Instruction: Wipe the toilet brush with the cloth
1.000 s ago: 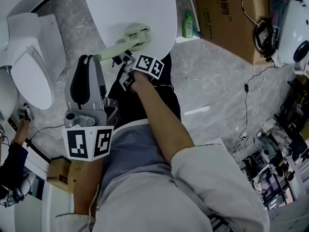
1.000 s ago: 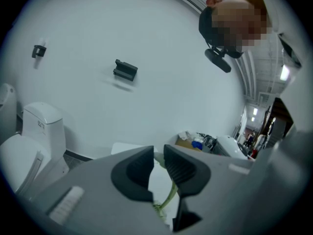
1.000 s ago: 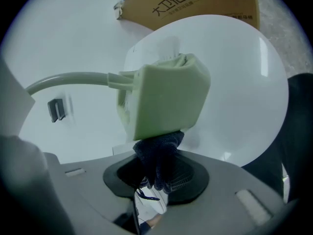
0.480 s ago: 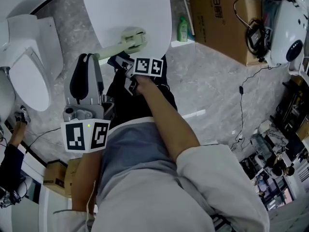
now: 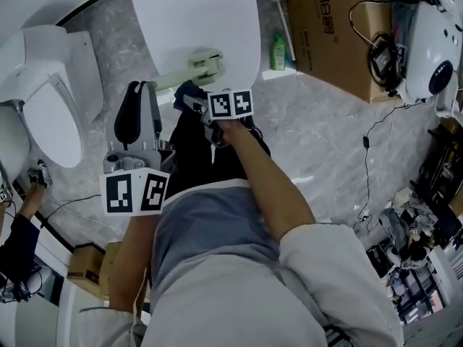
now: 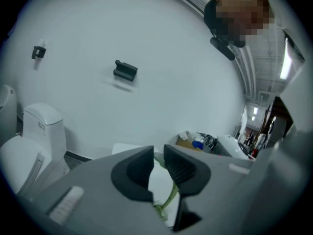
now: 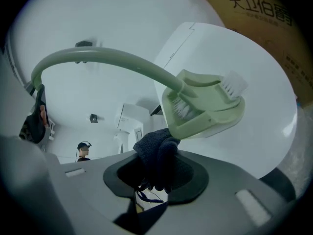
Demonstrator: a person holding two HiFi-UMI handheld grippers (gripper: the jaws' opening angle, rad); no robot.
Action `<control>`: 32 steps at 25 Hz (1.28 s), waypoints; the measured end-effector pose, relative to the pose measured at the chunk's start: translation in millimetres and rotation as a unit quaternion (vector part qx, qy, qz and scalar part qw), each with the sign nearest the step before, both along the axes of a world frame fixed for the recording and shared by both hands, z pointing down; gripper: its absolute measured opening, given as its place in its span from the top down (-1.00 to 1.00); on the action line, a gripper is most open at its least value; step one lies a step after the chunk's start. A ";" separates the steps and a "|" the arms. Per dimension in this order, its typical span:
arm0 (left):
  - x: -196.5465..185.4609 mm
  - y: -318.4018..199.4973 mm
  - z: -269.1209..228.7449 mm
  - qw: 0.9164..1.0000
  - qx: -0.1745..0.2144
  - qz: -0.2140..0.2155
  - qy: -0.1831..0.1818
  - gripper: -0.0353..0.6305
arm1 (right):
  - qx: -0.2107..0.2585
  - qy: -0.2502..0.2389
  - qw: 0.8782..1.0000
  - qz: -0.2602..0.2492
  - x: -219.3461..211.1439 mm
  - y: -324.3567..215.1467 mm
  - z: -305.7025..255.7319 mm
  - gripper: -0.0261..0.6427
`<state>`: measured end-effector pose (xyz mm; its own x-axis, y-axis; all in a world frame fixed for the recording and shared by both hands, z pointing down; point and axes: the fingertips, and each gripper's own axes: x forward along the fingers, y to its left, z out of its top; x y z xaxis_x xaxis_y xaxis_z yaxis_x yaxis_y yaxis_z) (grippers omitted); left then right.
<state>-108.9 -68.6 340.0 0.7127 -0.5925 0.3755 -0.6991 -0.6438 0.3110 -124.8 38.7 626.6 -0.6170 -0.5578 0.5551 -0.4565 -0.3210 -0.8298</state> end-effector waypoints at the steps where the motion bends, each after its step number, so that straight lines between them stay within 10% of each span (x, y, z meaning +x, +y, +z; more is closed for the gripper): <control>1: 0.3 -0.6 -0.5 1.000 0.002 -0.001 -0.002 0.89 | 0.004 -0.001 1.000 -0.007 0.5 0.5 -2.5 0.60; 32: 4.4 6.5 -11.5 0.992 0.054 -0.100 -0.049 0.89 | 0.034 0.006 0.990 -0.137 61.6 35.6 -15.6 0.60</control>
